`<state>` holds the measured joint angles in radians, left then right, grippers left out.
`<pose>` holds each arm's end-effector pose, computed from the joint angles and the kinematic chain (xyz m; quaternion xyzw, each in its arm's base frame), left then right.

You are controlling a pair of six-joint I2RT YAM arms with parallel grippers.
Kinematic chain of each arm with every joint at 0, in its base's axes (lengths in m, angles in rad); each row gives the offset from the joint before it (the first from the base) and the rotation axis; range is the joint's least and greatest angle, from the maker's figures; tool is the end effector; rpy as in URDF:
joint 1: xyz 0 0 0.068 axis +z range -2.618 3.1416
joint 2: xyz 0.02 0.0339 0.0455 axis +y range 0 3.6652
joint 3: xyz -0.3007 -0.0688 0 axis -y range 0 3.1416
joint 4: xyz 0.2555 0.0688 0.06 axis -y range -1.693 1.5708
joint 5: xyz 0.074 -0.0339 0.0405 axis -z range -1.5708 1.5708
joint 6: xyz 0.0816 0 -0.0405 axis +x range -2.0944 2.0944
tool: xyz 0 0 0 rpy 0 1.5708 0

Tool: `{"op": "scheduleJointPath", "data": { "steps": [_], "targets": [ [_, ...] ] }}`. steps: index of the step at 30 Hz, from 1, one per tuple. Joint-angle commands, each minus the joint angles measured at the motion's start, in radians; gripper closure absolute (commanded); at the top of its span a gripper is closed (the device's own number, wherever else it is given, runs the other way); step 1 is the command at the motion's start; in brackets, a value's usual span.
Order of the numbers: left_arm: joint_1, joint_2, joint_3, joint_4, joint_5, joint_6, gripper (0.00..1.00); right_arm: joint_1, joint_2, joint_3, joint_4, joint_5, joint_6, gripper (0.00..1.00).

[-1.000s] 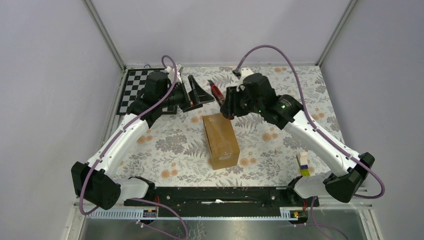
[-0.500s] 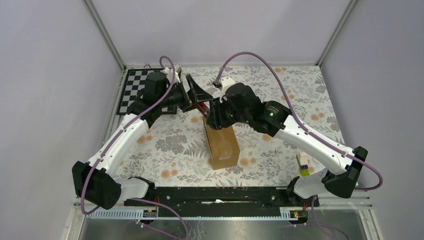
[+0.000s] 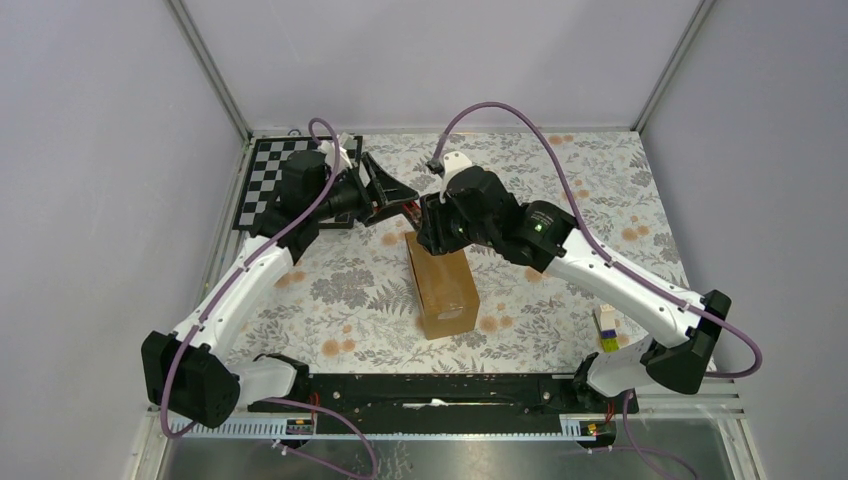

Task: Unpack the express box
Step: Pick up the knife from the center of the board.

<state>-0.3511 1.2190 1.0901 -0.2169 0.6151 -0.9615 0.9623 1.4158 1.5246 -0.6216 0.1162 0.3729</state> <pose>0.2747 -0.1508 0.3748 -0.0683 0.7961 -0.5306 0.2830 0.2114 0.2868 0.4219 -0.2223 0.8332 0.2725 0.4267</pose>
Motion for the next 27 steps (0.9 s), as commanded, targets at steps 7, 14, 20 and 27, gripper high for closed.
{"op": "scheduleJointPath", "data": {
  "steps": [7, 14, 20, 27],
  "targets": [
    [0.018, -0.026, -0.070, 0.184, 0.075, -0.112, 0.47, 0.021, 0.020, 0.043, 0.012, 0.049, -0.018, 1.00],
    [0.018, -0.032, -0.128, 0.213, 0.073, -0.139, 0.80, 0.023, 0.013, 0.018, 0.016, 0.051, -0.004, 1.00],
    [0.018, -0.054, -0.189, 0.317, 0.074, -0.215, 1.00, 0.026, 0.009, -0.003, 0.034, 0.055, 0.025, 1.00],
    [0.018, -0.104, -0.223, 0.354, 0.024, -0.283, 1.00, 0.026, -0.019, -0.046, 0.102, 0.063, 0.085, 0.72]
  ]
}}
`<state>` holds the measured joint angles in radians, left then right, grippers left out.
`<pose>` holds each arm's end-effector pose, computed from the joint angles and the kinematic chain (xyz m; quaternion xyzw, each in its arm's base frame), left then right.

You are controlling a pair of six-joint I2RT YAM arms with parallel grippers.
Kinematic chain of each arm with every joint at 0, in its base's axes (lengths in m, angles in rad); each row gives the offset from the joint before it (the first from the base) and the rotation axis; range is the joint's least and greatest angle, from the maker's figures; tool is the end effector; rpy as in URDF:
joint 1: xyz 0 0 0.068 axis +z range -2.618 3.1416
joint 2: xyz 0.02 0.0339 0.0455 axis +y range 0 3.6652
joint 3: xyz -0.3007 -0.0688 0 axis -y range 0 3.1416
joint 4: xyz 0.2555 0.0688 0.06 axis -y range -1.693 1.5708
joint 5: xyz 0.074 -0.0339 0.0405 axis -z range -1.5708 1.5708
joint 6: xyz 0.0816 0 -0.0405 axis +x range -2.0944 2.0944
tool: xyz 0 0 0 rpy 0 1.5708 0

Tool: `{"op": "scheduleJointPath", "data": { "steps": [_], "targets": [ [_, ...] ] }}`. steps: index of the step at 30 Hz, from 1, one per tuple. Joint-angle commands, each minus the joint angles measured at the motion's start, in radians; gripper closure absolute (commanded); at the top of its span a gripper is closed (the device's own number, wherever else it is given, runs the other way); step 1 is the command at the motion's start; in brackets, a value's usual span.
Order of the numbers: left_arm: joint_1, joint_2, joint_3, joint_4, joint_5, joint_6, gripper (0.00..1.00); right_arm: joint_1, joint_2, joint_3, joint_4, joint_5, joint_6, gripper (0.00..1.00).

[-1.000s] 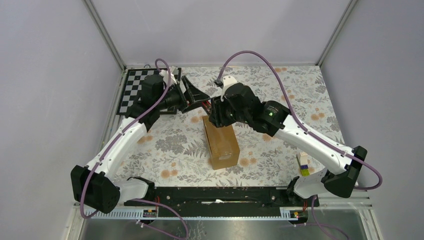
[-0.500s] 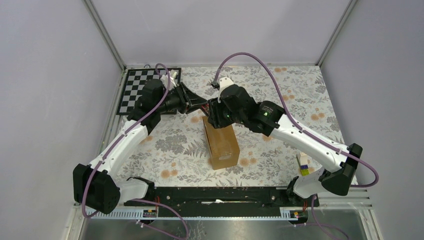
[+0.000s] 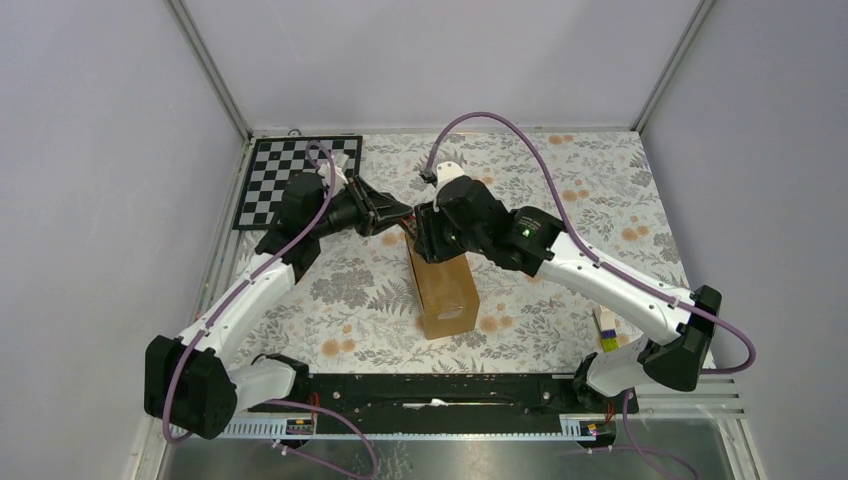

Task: Unpack the express box
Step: Pick up the knife from the center of the board.

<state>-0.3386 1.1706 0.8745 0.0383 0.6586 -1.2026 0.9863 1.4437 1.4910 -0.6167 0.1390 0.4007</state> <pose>0.2651 -0.1463 0.3380 -0.1346 0.7633 -0.5861 0.2360 0.2106 0.2979 0.4003 -0.2207 0.8475 0.2593 0.4072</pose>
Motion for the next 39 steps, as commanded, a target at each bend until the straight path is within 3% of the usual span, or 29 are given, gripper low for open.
{"op": "scheduleJointPath", "data": {
  "steps": [1, 10, 17, 28, 39],
  "targets": [
    [0.006, -0.065, -0.012, 0.110, -0.028, -0.056, 1.00, 0.002, -0.052, -0.019, 0.107, 0.041, 0.065, 0.66],
    [0.007, -0.151, -0.077, 0.244, -0.120, -0.169, 1.00, 0.002, -0.110, -0.078, 0.211, 0.055, 0.147, 0.20],
    [0.016, -0.201, -0.130, 0.383, -0.185, -0.275, 1.00, 0.002, -0.201, -0.197, 0.361, 0.086, 0.251, 0.03],
    [0.016, -0.228, -0.169, 0.476, -0.273, -0.341, 1.00, 0.002, -0.336, -0.417, 0.731, 0.101, 0.466, 0.02],
    [0.004, -0.235, -0.182, 0.497, -0.312, -0.295, 1.00, 0.002, -0.282, -0.481, 1.001, 0.083, 0.661, 0.21]
  ]
}}
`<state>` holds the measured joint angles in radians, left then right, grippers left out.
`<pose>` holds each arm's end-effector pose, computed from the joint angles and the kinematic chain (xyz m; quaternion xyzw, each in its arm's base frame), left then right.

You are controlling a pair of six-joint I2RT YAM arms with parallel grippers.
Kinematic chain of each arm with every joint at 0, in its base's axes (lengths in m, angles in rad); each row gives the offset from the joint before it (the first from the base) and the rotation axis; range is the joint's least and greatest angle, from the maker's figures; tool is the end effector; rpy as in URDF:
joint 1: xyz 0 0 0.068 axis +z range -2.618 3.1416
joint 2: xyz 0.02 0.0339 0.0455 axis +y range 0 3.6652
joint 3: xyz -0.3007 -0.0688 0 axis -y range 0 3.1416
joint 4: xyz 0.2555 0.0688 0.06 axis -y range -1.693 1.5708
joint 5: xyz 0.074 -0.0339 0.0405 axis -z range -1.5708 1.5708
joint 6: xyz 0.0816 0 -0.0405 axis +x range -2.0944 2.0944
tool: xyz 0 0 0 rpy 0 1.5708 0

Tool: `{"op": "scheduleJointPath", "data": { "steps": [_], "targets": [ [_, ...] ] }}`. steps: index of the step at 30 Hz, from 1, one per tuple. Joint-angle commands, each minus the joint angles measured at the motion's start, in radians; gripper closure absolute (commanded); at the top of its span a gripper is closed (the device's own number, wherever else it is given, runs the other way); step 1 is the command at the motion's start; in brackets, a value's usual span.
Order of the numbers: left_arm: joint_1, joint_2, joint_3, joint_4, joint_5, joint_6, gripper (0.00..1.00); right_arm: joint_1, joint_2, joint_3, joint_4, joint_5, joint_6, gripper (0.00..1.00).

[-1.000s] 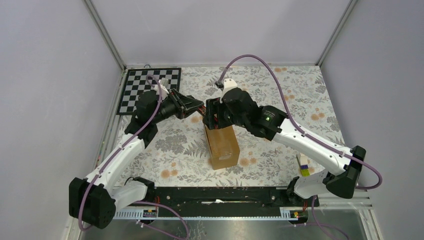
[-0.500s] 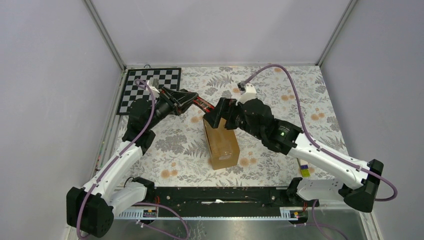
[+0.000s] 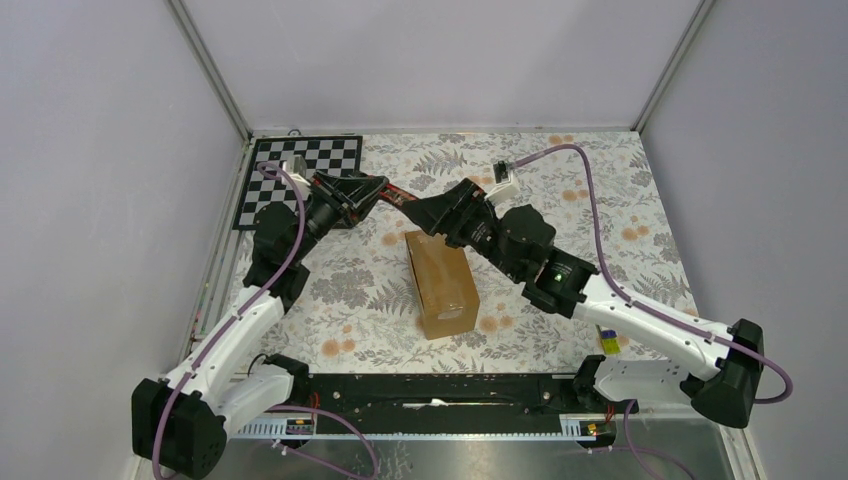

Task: Unpack the express box
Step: Pick up the knife from the center of the board.

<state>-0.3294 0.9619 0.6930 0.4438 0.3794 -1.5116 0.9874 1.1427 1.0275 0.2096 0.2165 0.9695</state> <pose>0.2341 -0.1120 0.3762 -0.2317 0.6045 -0.6722 0.3591 0.1848 0.2481 0.4318 0.0739 0.6697 0.5695 0.4709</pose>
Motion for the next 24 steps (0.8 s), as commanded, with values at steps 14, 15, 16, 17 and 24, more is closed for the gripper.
{"op": "scheduleJointPath", "data": {
  "steps": [14, 15, 16, 17, 24],
  "targets": [
    [-0.004, -0.009, 0.034, 0.095, -0.008, 0.038, 1.00, -0.001, 0.019, -0.035, 0.216, 0.031, 0.076, 0.32],
    [-0.005, -0.007, 0.036, 0.093, -0.008, 0.040, 1.00, -0.001, 0.021, -0.034, 0.215, 0.032, 0.074, 0.34],
    [-0.004, -0.006, 0.038, 0.093, -0.006, 0.042, 1.00, -0.001, 0.024, -0.034, 0.215, 0.032, 0.074, 0.35],
    [-0.003, -0.007, 0.039, 0.093, -0.005, 0.042, 1.00, -0.001, 0.026, -0.032, 0.214, 0.032, 0.074, 0.36],
    [0.004, -0.028, 0.057, 0.053, -0.001, 0.066, 1.00, -0.001, 0.041, -0.026, 0.219, 0.025, 0.069, 0.49]
  ]
}}
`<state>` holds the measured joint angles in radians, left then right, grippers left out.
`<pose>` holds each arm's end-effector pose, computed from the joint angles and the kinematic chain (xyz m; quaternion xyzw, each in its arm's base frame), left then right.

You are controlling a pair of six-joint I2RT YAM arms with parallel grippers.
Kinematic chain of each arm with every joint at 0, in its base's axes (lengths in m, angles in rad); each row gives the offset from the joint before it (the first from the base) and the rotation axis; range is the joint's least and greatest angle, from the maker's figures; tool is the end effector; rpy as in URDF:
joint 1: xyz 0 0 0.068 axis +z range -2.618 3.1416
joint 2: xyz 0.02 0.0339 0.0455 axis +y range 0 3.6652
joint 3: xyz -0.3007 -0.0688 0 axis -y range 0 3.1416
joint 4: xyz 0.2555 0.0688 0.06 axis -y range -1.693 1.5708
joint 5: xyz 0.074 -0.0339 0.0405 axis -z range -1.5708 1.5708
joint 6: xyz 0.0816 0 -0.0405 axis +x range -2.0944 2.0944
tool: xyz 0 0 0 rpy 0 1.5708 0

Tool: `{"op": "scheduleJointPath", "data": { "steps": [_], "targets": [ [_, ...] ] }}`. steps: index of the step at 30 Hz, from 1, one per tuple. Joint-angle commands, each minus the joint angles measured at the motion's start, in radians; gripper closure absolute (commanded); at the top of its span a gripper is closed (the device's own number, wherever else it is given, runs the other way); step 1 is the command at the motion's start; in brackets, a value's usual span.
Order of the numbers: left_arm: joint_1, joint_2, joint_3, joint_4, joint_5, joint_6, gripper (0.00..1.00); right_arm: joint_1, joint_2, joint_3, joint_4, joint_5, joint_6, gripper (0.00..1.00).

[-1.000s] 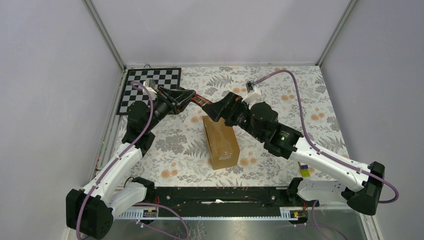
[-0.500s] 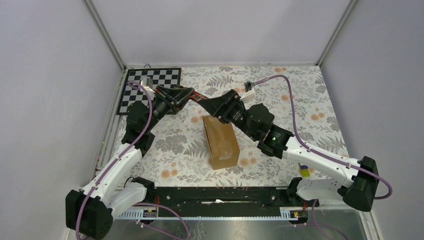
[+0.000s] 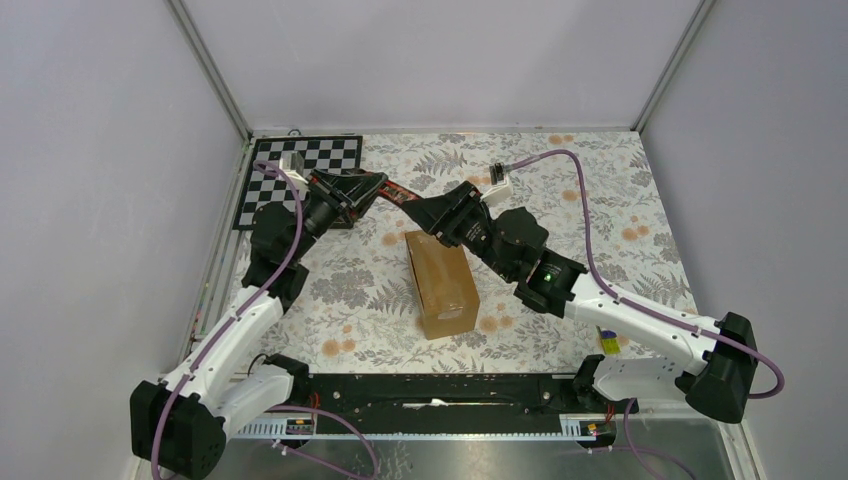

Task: Unpack the express box
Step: Pick up the knife from the center of the board.

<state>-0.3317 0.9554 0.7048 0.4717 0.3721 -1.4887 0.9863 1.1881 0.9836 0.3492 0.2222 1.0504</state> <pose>0.2316 -0.1111 0.3867 -0.2148 0.5931 -0.6768 0.3796 0.1927 0.2587 0.4215 0.1046 0.6471 0.6018 0.4562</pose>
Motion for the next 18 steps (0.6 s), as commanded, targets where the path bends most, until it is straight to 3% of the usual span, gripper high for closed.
{"op": "scheduleJointPath", "data": {
  "steps": [1, 5, 7, 8, 10, 13, 18],
  "targets": [
    [0.008, -0.022, 0.045, 0.023, 0.009, 0.044, 1.00, 0.000, -0.003, 0.018, 0.080, 0.016, -0.012, 0.53],
    [0.010, -0.021, 0.064, -0.010, 0.034, 0.063, 0.96, 0.000, -0.007, 0.019, 0.070, 0.034, -0.019, 0.75],
    [0.011, -0.029, 0.089, -0.078, 0.057, 0.101, 0.73, 0.000, -0.018, 0.015, 0.063, 0.061, -0.031, 0.96],
    [0.011, -0.038, 0.097, -0.121, 0.069, 0.125, 0.58, 0.000, -0.025, 0.011, 0.062, 0.075, -0.039, 1.00],
    [0.019, -0.068, 0.109, -0.239, 0.081, 0.189, 0.33, 0.000, -0.037, 0.019, 0.038, 0.106, -0.069, 1.00],
    [0.048, -0.123, 0.112, -0.381, 0.092, 0.290, 0.16, 0.000, -0.044, 0.075, -0.076, 0.166, -0.137, 1.00],
    [0.087, -0.173, 0.166, -0.676, 0.094, 0.518, 0.06, 0.001, -0.056, 0.178, -0.274, 0.235, -0.331, 1.00]
  ]
}}
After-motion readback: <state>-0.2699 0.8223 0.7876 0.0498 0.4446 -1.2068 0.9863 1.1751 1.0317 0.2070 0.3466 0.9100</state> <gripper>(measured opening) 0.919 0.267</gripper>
